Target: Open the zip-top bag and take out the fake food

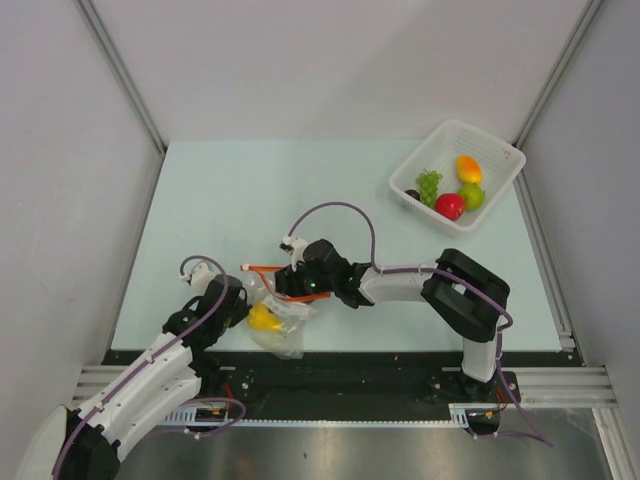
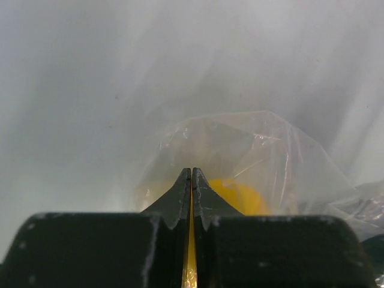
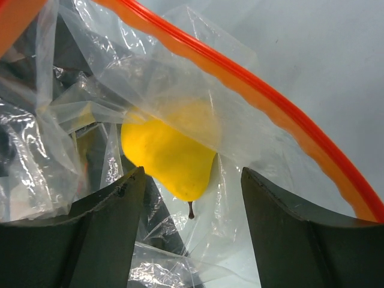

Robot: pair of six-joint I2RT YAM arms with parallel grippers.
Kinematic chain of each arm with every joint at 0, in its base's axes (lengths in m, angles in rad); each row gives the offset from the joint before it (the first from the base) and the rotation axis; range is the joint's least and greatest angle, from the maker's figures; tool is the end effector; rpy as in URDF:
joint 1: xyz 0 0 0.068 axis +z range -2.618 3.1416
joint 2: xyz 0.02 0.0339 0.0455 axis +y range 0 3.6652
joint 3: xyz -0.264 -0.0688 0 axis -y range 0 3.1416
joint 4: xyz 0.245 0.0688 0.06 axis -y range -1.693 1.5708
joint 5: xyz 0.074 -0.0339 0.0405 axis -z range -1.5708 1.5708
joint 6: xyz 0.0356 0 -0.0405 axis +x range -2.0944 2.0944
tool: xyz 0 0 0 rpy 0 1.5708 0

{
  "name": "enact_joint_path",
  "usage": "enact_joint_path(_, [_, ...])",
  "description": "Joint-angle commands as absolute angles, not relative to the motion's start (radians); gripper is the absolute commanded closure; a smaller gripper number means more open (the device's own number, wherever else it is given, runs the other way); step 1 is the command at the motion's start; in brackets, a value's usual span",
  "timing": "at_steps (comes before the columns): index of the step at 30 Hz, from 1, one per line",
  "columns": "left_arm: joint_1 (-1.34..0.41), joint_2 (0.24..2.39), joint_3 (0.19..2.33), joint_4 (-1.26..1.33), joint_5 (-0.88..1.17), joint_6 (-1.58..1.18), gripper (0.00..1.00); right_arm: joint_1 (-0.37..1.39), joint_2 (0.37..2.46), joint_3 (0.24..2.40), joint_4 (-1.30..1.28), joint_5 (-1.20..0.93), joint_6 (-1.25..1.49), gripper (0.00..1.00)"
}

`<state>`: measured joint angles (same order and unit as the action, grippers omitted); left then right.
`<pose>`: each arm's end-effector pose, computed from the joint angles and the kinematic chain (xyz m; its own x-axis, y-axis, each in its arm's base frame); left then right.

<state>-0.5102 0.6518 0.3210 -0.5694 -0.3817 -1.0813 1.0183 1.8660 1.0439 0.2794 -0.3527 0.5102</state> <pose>0.1180 -0.0509 0.1670 -0.5432 -0.6346 -0.5498 -0.4853 0.7716 -0.4113 0.1992 0.3465 0.1720 -0.7024 -0.2661 -0.6601 -0.7002 0.4247 0.5739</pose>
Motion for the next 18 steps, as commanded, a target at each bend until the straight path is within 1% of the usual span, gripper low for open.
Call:
enact_joint_path(1, [-0.511, 0.647, 0.276, -0.434, -0.278, -1.068, 0.97, 1.017, 1.904, 1.068, 0.356, -0.402, 0.529, 0.28])
enact_joint_path(3, [-0.511, 0.638, 0.265, -0.431, -0.261, -1.069, 0.99, 1.028, 1.922, 1.068, 0.365, -0.42, 0.531, 0.25])
enact_joint_path(6, [-0.512, 0.62, 0.252, -0.437, -0.262, -1.069, 0.99, 1.037, 1.94, 1.068, 0.382, -0.452, 0.543, 0.22])
enact_joint_path(12, [-0.511, 0.586, 0.252, -0.468, -0.272, -1.066, 1.0, 1.061, 1.939, 1.069, 0.417, -0.525, 0.545, 0.18])
enact_joint_path(18, [-0.511, 0.569, 0.314, -0.566, -0.317, -1.045, 1.0, 1.068, 1.951, 1.069, 0.448, -0.545, 0.545, 0.14])
